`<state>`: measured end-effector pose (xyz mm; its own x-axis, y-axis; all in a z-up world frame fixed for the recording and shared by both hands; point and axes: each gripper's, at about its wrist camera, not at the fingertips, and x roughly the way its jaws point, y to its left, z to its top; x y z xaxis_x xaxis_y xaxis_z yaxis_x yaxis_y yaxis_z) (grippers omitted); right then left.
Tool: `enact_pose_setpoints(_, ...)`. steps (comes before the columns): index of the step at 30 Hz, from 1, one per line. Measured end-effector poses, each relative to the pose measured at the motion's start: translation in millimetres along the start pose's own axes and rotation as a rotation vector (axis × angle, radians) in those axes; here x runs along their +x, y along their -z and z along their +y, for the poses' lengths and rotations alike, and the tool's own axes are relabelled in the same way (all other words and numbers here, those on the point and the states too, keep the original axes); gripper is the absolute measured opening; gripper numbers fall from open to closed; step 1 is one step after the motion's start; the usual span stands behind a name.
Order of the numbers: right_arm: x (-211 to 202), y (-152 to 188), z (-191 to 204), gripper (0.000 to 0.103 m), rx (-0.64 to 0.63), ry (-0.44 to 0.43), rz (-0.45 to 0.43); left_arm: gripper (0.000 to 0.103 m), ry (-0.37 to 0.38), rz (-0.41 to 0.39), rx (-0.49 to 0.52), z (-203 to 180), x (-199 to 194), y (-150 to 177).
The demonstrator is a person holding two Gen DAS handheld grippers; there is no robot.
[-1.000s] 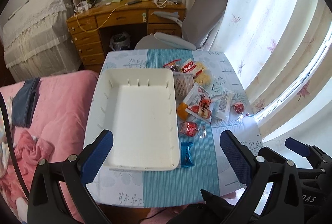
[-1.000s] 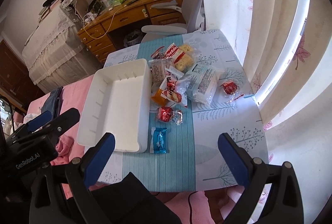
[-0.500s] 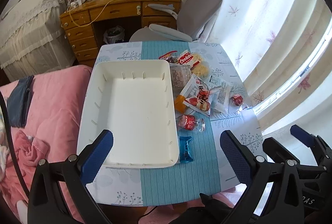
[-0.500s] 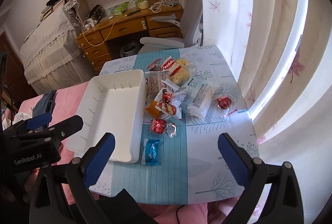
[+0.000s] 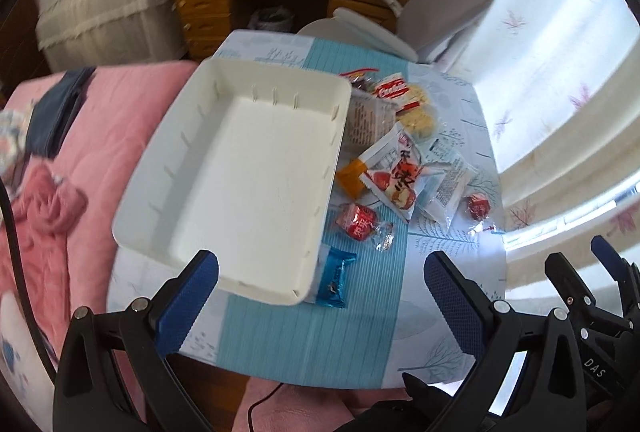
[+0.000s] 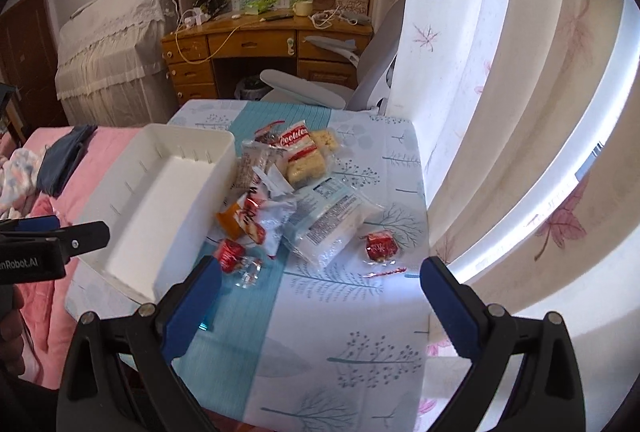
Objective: Organize snacks
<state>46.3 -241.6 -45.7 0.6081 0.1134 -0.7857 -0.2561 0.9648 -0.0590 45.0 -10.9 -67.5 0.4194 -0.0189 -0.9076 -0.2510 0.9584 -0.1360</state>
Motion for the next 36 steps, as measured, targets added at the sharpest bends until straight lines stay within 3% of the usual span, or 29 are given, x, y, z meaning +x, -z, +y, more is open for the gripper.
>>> enact_pose_setpoints(8,58.6,5.6,-46.2,0.1,-0.003,-0.07,0.068,0.099,-0.067,0.077,-0.12,-9.6,45.0,31.7)
enact_pose_setpoints(14,110.7,13.2,-71.8,0.1,-0.016,-0.049,0.074,0.097,-0.109,0.119,-0.195,-9.1,84.5,57.0)
enact_pose_setpoints(21,166.9,24.7,-94.9,0.1,0.026,-0.058,0.113,0.094,-0.167,0.064,-0.227,-6.3,124.4,73.1)
enact_pose_setpoints(30,203.1,37.0,-98.4,0.097,-0.03,-0.065,0.121,0.093,-0.146,0.048,-0.246,0.8,156.8,79.4)
enact_pose_setpoints(36,218.7,42.2,-92.6,0.089,-0.088,-0.062,0.126,0.081,-0.14,0.091,-0.25,2.9,175.2,85.4)
